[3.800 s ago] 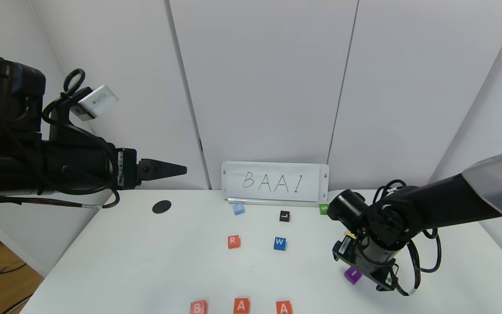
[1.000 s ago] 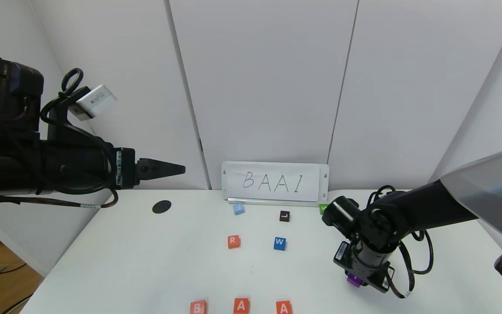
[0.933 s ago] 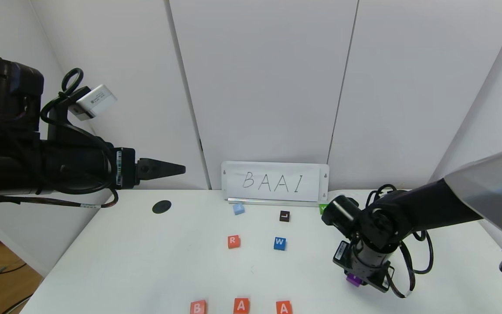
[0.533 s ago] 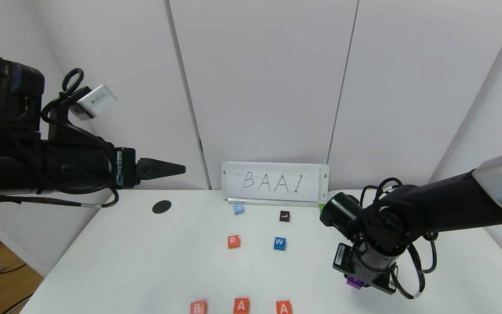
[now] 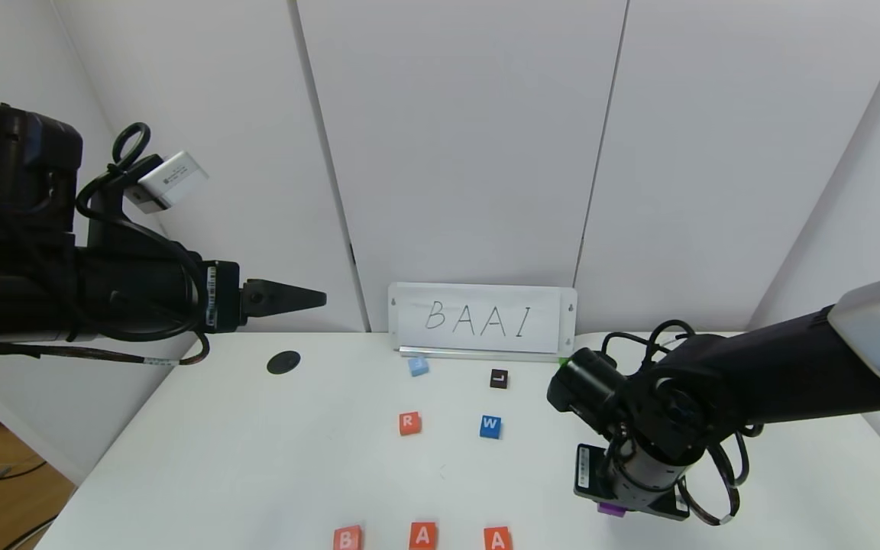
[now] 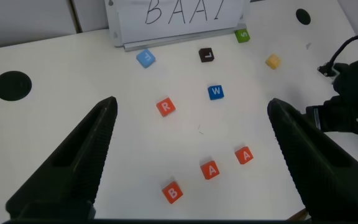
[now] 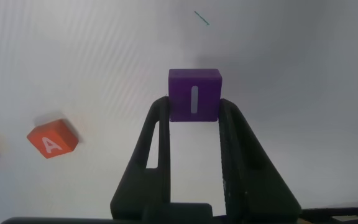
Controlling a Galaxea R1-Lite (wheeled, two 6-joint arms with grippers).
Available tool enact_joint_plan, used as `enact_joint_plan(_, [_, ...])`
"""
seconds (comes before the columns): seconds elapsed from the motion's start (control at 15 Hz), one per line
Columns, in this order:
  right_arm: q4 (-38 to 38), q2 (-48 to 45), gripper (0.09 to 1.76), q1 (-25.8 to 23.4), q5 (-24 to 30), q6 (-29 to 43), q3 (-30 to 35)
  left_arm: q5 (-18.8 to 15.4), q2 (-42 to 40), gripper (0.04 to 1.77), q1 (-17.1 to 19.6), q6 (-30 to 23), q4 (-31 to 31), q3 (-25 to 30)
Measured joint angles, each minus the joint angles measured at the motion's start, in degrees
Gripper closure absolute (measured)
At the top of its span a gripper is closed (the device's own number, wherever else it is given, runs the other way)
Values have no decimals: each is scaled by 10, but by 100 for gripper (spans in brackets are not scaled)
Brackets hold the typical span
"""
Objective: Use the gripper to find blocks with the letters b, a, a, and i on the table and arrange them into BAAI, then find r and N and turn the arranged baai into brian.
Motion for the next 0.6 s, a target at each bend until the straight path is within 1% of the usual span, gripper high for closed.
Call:
enact_joint_plan(0.27, [-3, 7, 132, 18, 3, -38, -6, 0, 0, 9, 0, 0, 0, 0])
enact_joint_plan(0.6, [-5, 29, 132, 25, 18, -45, -22, 0, 1, 9, 0, 0, 0, 0])
